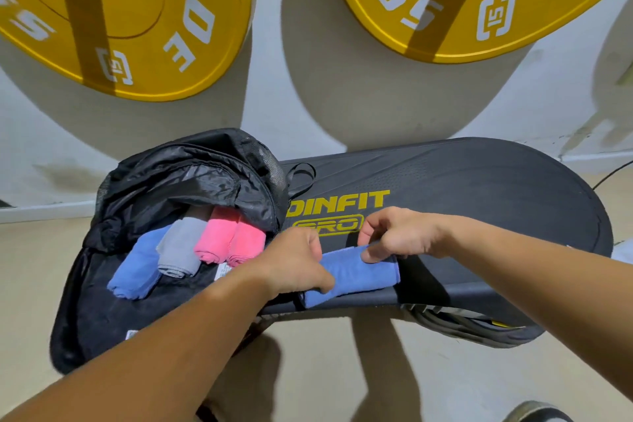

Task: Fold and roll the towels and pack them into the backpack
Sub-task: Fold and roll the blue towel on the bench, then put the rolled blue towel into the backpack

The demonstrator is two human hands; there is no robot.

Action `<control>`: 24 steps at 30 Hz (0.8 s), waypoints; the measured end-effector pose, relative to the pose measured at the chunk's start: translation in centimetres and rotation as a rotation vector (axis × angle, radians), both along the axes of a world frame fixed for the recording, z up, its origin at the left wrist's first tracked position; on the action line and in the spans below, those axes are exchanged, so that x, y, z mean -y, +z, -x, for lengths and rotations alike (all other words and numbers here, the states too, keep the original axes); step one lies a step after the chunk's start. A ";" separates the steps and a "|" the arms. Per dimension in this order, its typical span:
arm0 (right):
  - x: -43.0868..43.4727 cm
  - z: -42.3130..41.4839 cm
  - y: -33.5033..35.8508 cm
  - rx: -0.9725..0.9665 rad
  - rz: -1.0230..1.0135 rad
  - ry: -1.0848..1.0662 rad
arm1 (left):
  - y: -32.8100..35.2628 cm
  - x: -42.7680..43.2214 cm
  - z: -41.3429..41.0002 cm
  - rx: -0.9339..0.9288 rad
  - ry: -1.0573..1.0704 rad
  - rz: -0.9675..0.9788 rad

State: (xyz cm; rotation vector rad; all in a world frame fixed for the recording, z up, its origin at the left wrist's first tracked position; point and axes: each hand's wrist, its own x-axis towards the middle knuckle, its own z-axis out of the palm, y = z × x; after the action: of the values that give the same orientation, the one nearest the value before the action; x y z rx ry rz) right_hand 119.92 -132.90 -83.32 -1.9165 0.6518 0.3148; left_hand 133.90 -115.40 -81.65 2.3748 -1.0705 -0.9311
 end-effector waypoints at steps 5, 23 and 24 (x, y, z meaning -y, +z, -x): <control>-4.3 -5.3 2.3 0.173 -0.115 0.088 | 6.0 -4.4 -5.7 0.076 -0.014 -0.172; -15.1 -22.2 5.7 0.657 1.043 0.206 | 4.1 -25.1 -16.8 -0.245 0.992 0.598; -15.1 -22.7 5.7 0.642 1.045 0.188 | 3.5 -25.2 -17.3 -0.149 1.016 0.578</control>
State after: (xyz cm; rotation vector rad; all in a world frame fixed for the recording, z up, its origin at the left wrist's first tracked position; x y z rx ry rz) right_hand 142.61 -117.83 -77.66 -2.8593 0.1734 -0.6515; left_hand 151.20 -90.19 -78.17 1.8994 0.0260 -0.3308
